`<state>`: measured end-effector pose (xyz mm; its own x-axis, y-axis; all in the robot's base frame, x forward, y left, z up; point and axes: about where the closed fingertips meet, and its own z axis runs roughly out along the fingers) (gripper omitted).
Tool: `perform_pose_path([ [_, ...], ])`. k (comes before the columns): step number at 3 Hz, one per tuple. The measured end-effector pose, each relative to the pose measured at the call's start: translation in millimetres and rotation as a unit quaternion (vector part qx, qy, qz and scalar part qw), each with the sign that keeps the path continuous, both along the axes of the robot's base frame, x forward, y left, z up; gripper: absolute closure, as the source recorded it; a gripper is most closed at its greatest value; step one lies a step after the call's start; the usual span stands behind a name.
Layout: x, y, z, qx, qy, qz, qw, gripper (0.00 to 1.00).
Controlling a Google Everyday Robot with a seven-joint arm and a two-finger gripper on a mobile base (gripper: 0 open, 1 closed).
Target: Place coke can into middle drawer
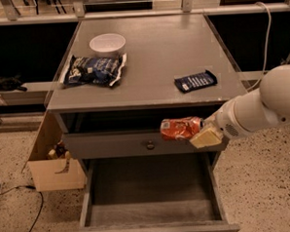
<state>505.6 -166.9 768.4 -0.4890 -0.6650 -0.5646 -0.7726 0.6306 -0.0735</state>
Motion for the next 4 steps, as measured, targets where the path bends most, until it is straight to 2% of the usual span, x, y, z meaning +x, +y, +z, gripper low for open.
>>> perform_pose_path([
  [1,-3,1,-75,0.010,0.062,-0.021,0.9978,1.00],
  [2,-15,3,-141,0.026,0.118,-0.035,0.9920,1.00],
  [3,-38,1,-194,0.043,0.155,-0.044,0.9860,1.00],
  [4,-38,1,-194,0.043,0.155,-0.044,0.9860,1.00],
])
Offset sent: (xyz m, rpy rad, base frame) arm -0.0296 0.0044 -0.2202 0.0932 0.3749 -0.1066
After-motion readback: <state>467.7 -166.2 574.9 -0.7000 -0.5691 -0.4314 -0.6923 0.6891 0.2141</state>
